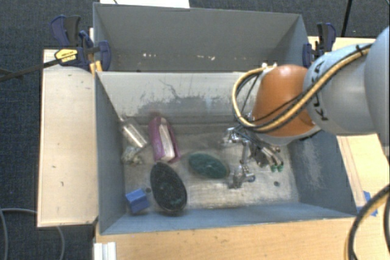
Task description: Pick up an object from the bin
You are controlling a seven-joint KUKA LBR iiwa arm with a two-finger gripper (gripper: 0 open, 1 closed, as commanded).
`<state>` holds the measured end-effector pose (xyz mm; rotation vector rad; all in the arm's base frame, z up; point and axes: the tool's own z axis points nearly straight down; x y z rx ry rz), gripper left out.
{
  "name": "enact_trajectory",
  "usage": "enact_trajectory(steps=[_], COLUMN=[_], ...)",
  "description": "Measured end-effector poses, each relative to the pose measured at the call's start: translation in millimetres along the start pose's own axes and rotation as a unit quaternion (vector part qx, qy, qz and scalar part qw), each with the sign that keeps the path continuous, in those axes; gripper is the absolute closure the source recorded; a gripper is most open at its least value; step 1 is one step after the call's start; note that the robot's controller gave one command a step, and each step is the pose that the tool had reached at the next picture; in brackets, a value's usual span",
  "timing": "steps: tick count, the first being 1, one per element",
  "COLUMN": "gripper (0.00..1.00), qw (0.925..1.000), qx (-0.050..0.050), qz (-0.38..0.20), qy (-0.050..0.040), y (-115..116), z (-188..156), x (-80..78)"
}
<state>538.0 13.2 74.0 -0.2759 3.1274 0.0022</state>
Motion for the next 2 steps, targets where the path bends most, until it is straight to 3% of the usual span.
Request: enact_trajectory(steps=[1, 2], gripper=[1.00, 1.00], qw=[1.0000, 1.0000], qx=[0.001, 0.002], qz=[-0.001, -0.001], qy=[-0.0025, -0.0044], y=[-1, -29], z=[-3, -186], x=[-1.7, 10.8])
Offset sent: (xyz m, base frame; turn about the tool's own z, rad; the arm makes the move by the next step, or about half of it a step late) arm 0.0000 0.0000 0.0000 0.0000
